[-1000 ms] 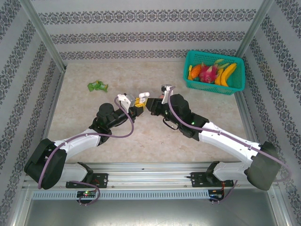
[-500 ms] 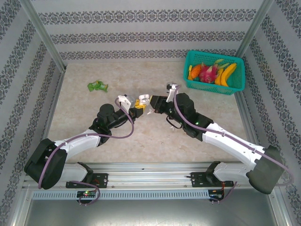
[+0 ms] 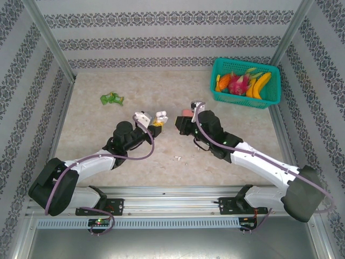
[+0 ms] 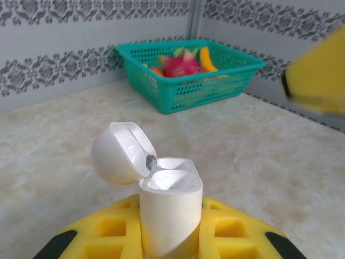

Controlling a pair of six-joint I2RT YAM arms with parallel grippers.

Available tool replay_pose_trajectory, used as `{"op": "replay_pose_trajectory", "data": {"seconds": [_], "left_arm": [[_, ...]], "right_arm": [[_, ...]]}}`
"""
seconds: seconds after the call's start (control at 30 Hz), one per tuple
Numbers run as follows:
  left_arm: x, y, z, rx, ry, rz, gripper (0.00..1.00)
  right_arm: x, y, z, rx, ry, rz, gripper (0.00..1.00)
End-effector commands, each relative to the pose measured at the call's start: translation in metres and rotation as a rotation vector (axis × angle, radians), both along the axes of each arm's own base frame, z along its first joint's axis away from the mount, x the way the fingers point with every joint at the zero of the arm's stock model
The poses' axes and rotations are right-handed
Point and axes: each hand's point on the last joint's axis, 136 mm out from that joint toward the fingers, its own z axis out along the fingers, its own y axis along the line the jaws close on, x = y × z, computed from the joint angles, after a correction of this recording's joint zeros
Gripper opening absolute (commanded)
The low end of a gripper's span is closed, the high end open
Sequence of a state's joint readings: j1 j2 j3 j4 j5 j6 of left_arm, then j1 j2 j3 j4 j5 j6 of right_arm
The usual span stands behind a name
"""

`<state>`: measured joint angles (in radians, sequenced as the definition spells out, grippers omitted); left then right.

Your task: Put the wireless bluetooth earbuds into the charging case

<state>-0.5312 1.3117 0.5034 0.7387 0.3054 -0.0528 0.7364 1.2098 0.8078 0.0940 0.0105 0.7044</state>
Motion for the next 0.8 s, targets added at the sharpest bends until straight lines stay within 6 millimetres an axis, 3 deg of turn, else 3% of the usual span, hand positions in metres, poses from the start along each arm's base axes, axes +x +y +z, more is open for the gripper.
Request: {"op": "replay_pose_trajectory", "data": {"seconds": [0.0, 0.17, 0.27, 0.47, 0.77], "left_arm": [[0.002, 0.01, 0.001, 0.021, -0.021, 0.072, 0.0], [0.004, 0.025, 0.003, 0.036, -0.026, 0.152, 0.0], [0.004, 0.031, 0.004, 0.04, -0.028, 0.179, 0.0], [0.003, 0.034, 0.007, 0.031, -0.032, 0.19, 0.0], [0.001, 0.035, 0.013, 0.022, -0.046, 0.186, 0.0]], "right_arm": [[-0.009, -0.014, -0.056, -0.088, 0.124, -0.04, 0.22], [-0.041, -0.026, -0.111, -0.214, 0.305, -0.08, 0.47], [-0.062, -0.028, -0.132, -0.278, 0.401, -0.107, 0.56], [-0.085, -0.034, -0.16, -0.425, 0.506, -0.216, 0.58], [-0.091, -0.019, -0.187, -0.54, 0.538, -0.199, 0.55]]}}
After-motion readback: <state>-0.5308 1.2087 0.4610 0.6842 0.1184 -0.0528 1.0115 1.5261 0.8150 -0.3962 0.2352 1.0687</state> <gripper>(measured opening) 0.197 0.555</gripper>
